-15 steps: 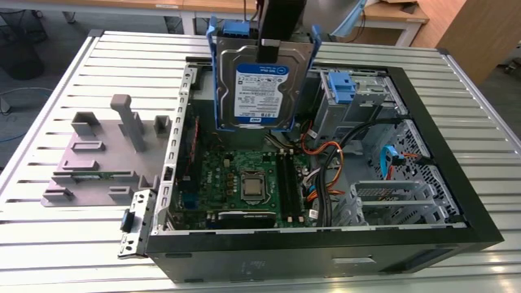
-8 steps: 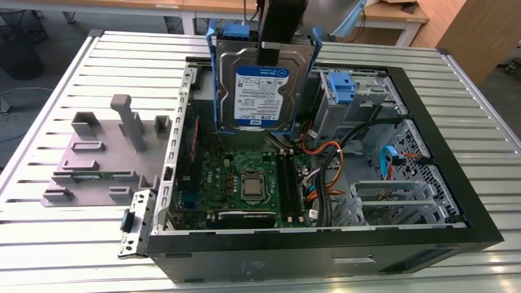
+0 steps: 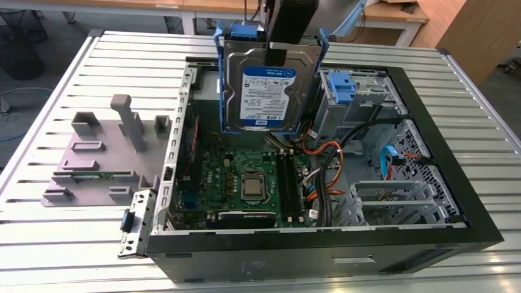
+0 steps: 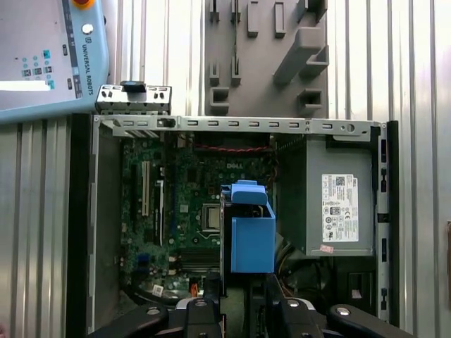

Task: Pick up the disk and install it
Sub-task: 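Pick up the disk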

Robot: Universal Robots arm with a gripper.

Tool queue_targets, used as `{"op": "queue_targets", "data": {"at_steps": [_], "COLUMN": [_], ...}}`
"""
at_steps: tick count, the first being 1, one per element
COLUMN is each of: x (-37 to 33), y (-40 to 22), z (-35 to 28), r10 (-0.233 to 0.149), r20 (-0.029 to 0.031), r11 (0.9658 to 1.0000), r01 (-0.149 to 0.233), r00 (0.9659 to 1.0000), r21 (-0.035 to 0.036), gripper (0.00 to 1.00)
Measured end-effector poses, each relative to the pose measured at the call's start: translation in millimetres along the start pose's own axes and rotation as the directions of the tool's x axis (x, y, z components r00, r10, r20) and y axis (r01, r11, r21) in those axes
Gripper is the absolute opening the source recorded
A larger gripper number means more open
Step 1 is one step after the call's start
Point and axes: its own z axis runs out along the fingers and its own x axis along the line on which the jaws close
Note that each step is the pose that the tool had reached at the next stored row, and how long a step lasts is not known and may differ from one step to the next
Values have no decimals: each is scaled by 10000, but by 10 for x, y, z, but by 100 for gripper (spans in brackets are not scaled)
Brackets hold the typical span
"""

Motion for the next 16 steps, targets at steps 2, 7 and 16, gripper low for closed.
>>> {"op": "queue_targets", "data": {"at_steps": [2, 7, 16], "x": [0, -2, -4], "y": [-45, -188, -412], "z": [-1, -7, -16], "r10": [0, 0, -1], "r20": [1, 1, 1], "r11": [10000, 10000, 10000], "r01": [0, 0, 1], "r00": [10000, 10000, 10000], "r21": [1, -1, -2], "gripper": [35, 35, 35]}}
